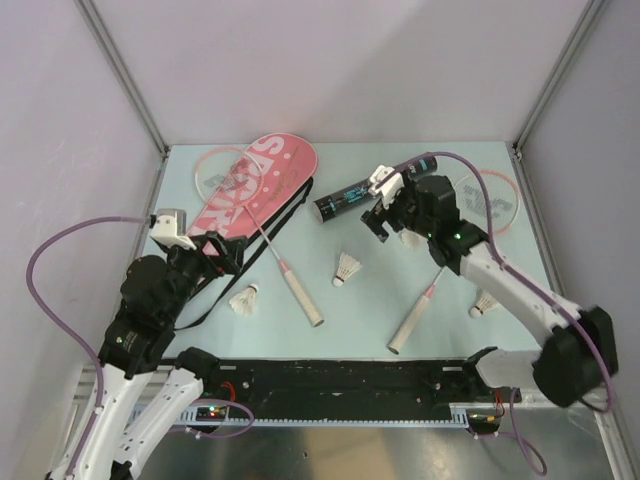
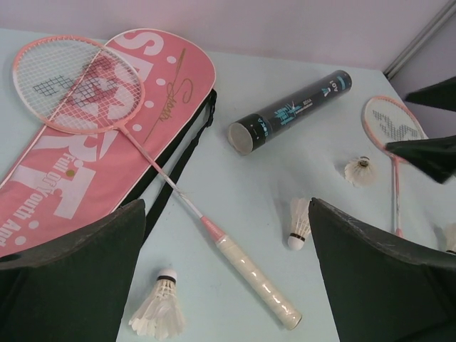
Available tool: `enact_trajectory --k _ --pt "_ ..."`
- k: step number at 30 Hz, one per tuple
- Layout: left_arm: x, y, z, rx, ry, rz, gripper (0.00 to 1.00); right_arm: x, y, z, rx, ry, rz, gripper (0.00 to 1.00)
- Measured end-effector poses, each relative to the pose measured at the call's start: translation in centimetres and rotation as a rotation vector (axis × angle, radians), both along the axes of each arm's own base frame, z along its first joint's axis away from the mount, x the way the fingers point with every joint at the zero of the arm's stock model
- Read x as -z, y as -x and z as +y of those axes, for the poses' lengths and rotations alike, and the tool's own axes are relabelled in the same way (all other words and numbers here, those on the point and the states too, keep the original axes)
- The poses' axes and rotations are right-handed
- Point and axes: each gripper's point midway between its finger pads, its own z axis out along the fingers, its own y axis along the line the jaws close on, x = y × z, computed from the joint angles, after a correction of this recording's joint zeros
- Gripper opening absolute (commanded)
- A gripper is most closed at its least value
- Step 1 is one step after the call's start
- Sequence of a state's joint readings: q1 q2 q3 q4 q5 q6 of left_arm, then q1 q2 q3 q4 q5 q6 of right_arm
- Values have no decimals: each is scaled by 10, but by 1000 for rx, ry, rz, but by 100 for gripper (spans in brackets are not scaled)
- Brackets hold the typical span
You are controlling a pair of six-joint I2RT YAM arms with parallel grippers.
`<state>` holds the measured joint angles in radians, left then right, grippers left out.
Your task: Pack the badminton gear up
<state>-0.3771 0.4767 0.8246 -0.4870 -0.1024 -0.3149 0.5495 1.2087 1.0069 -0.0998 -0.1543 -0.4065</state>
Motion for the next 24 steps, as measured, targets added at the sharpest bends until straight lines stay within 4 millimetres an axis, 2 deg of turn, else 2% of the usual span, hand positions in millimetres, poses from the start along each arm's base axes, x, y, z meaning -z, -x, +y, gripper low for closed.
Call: enact_trajectory --k 3,9,11,19,24 --pt "-4 2 1 0 8 -16 100 41 -33 -2 -95 146 -32 94" --pt "-5 4 0 3 20 -25 100 115 -66 -1 -272 362 -46 93" --pt "-4 4 -1 9 22 -25 100 127 -79 2 -309 411 -63 93" --pt "-6 8 -8 55 32 -32 100 153 -148 18 -389 592 -168 94" --pt "-8 10 -9 67 39 -50 100 181 -174 18 -439 709 -170 93"
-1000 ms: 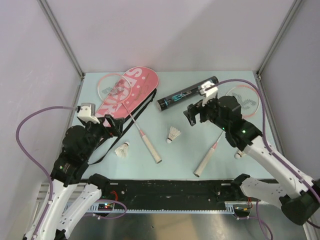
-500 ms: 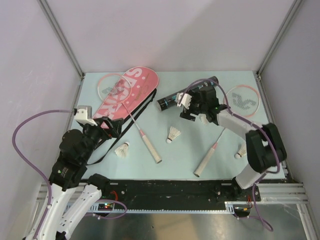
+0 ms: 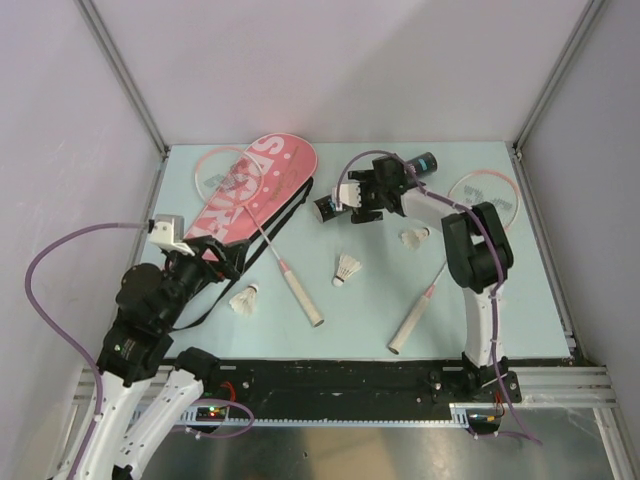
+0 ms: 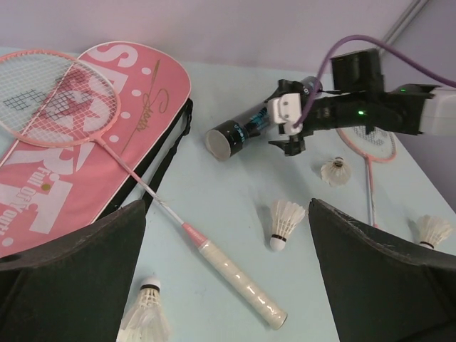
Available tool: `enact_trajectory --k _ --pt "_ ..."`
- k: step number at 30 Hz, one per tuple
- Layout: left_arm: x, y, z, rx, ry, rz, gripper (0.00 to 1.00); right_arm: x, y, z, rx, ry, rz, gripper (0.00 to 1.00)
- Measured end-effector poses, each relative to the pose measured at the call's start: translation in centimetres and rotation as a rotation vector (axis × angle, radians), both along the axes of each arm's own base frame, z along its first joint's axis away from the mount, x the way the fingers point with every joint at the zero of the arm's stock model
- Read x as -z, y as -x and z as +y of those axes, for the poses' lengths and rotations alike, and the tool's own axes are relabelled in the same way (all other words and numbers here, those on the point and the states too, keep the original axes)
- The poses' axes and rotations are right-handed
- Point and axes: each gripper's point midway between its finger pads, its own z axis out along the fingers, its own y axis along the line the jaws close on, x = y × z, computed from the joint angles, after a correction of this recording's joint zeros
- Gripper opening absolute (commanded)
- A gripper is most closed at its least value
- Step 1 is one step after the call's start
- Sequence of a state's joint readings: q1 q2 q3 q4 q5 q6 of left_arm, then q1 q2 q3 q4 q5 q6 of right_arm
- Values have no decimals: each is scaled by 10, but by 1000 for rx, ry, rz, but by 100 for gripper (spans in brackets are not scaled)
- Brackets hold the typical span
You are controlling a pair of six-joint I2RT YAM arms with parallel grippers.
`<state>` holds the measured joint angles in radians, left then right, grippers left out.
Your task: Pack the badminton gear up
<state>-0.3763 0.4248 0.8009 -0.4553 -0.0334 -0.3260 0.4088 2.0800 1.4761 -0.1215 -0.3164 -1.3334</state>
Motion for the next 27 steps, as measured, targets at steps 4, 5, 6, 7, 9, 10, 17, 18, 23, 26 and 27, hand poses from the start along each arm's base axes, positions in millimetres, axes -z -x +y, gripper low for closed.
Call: enact_trajectory --k 4,5,6,7,9,10,17,18,23,26,27 --pt "-4 3 -1 11 8 -19 100 18 -21 5 -48 83 27 90" --pt "-5 3 -1 11 10 -24 100 21 -26 7 -58 96 28 88" --pt "-6 3 -1 11 11 -27 100 23 -29 8 -66 108 33 87" --pt "-6 3 -1 11 12 -30 100 26 -32 8 -75 118 36 85" --pt "-7 3 -1 12 13 -33 100 28 -35 9 -93 132 50 78" --pt "-7 3 -1 11 14 -34 100 28 -37 10 -101 136 53 74" --pt "-1 -1 3 -8 9 -22 99 27 -40 13 -137 93 71 37" --pt "-1 -1 3 -13 8 -22 100 27 -40 13 -138 76 77 35" --pt "0 -3 8 -34 8 -22 98 21 -34 18 -129 -18 97 26" --pt "1 -5 10 -44 6 -23 98 1 -26 19 -99 -93 99 20" --pt "3 -6 10 -47 4 -22 98 -9 -24 20 -83 -128 95 18"
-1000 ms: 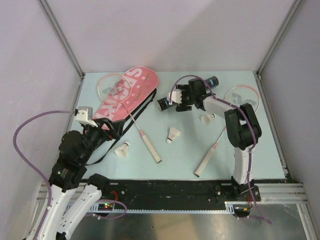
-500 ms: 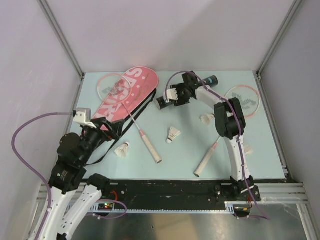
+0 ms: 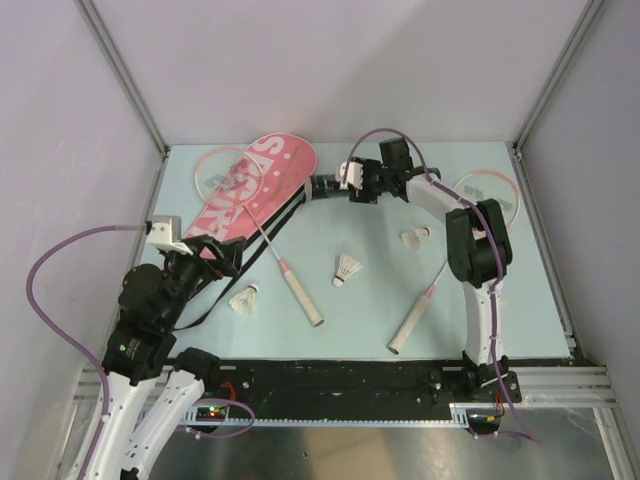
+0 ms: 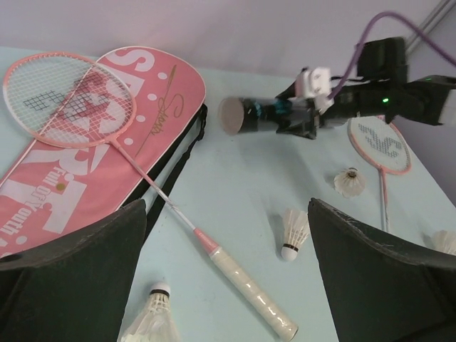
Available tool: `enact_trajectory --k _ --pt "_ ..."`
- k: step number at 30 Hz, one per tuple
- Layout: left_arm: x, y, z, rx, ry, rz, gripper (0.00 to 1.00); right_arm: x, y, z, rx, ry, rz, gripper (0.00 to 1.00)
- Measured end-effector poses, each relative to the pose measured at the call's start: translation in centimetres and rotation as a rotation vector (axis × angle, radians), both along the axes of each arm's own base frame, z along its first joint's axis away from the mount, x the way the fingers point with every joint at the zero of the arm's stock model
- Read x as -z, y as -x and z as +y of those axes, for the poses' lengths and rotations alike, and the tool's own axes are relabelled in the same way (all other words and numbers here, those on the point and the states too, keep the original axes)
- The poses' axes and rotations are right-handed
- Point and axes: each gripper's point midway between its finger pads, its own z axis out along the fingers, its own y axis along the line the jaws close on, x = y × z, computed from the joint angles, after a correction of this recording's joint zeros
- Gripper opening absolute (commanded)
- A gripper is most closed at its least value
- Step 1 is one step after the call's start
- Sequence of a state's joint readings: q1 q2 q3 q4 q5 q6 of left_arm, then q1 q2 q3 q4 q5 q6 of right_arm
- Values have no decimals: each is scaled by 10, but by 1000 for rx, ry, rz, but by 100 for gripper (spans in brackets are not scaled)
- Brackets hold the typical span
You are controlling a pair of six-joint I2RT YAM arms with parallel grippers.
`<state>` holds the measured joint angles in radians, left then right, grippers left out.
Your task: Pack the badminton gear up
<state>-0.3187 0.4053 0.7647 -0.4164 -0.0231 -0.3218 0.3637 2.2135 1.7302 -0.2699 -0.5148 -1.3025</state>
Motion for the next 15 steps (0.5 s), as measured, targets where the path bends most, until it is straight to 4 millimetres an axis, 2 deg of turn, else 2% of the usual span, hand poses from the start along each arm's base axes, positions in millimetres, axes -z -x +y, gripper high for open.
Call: enact_trajectory --k 1,2,4,8,11,15 --pt "2 -1 0 -2 -1 3 98 -10 1 0 18 -31 -3 16" --pt "4 -2 0 -4 -2 6 98 -32 4 2 51 -94 -16 15" --pt "7 -3 0 -4 -5 14 98 -57 6 2 83 -156 -38 14" --pt "11 -8 -8 29 0 39 98 -140 24 3 180 -372 -103 11" --pt "16 -12 -21 88 7 72 98 -208 47 0 274 -585 -97 10" --pt "17 -12 -45 224 1 93 98 -275 92 -5 388 -870 27 6"
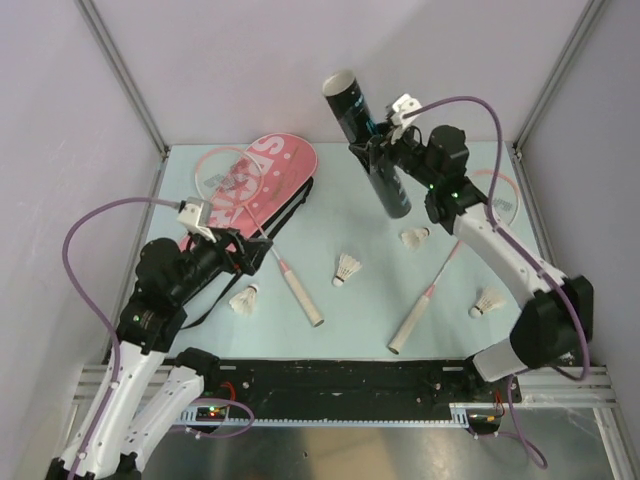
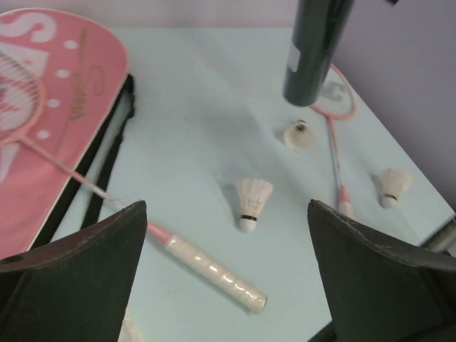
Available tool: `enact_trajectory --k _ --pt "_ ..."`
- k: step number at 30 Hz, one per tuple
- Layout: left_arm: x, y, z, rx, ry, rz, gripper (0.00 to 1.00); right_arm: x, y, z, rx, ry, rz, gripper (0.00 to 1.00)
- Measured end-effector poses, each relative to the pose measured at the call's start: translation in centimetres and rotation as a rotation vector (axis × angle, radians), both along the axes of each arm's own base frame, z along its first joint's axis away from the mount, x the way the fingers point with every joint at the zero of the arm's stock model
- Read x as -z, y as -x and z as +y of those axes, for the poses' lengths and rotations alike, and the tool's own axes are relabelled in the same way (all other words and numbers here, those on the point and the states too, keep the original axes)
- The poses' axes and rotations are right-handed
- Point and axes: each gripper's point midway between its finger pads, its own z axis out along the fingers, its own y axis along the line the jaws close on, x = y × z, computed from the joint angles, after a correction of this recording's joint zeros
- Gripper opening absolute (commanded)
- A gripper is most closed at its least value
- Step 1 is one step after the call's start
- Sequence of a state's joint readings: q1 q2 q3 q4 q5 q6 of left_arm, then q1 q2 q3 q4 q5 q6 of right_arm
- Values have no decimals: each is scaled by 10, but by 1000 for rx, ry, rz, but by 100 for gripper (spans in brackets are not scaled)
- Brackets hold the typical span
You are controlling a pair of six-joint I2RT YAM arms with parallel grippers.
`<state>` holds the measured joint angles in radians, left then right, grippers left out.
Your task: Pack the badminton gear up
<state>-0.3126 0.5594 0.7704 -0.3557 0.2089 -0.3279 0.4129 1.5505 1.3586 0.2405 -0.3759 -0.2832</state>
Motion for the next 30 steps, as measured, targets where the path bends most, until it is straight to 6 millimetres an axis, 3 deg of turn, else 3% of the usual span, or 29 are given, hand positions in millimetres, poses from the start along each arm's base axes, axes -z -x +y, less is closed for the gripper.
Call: enact_trajectory --k 3,6,10,13,17,26,30 --pt "-7 3 -18 121 -11 -16 98 -25 38 5 -4 -173 113 6" --pt "-16 7 -35 226 -9 -37 98 -27 81 15 -45 -313 257 6" --pt "-22 14 -65 379 0 -39 98 11 138 30 -112 -465 451 5" --pt "-15 23 -91 488 1 -10 99 47 166 43 -148 -537 593 5" --pt "-5 27 -114 556 30 30 99 66 183 55 -167 -610 694 4" --pt "-11 37 -137 616 156 34 95 7 219 70 -333 -804 591 5" --pt "-9 38 -142 632 179 49 90 -3 226 71 -369 -843 556 5"
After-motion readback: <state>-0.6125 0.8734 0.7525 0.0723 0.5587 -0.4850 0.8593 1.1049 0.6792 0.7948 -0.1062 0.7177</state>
